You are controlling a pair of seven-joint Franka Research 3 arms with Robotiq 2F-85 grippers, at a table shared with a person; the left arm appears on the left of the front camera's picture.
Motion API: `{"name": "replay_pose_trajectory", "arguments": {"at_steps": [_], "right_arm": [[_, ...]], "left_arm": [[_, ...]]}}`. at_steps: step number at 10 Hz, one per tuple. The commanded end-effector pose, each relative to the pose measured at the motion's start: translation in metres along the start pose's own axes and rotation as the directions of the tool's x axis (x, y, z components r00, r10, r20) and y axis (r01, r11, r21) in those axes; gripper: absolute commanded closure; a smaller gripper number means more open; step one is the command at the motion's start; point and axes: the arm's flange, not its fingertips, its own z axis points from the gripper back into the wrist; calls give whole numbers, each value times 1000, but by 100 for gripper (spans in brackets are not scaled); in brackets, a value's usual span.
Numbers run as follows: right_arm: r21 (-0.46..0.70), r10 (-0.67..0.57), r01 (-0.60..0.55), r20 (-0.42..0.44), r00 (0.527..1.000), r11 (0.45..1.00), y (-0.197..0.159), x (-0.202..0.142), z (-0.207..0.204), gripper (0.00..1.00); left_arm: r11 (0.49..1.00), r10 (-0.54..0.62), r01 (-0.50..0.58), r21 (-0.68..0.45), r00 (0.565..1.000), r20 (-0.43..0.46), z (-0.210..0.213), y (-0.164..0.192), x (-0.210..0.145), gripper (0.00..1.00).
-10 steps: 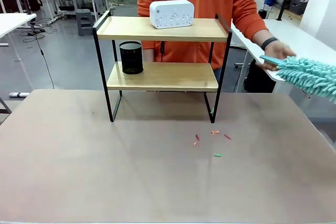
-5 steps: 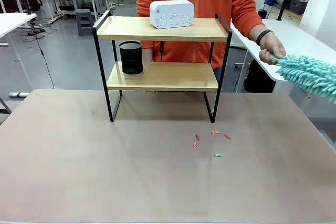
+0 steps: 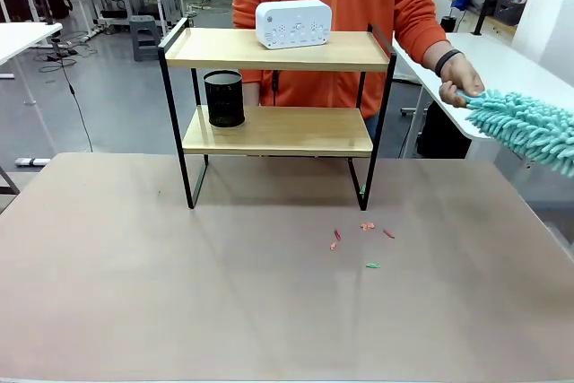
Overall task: Clean the shelf.
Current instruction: Hand the Duster back to the human.
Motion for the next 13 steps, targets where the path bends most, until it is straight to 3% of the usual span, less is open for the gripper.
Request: {"name": "replay_pose_trajectory", "arguments": {"at_steps": [1, 2, 4, 7, 8, 9, 10, 13], "right_arm": [[29, 73, -72, -21, 997, 997, 9, -15, -11, 0], [45, 116, -114, -47, 992, 992, 19, -22, -19, 0], [93, 199, -186, -157, 967, 978, 41, -44, -56, 0], [166, 222, -171, -369, 902, 971, 57, -90, -153, 0], [193, 221, -156, -385, 896, 969, 59, -105, -180, 0], [187, 220, -152, -426, 878, 970, 59, -115, -193, 0], [159, 239, -191, -378, 894, 969, 83, -59, -151, 0], [159, 239, -191, -378, 894, 969, 83, -59, -151, 0]], "left_arm": [[1000, -9, 9, -1, 1000, -13, 0, -1, -2, 0], [1000, 0, 0, 0, 1000, 0, 0, 0, 0, 0], [991, -39, 10, -132, 976, -215, -87, -35, -23, 0], [964, -61, -12, -266, 963, -263, -196, -36, -61, 0], [969, -39, -29, -244, 963, -268, -208, -30, -72, 0], [981, 32, -94, -171, 943, -332, -206, -19, -78, 0], [966, -75, -6, -258, 949, -306, -195, -32, -60, 0], [966, -75, -6, -258, 949, -306, -195, -32, -60, 0]]}}
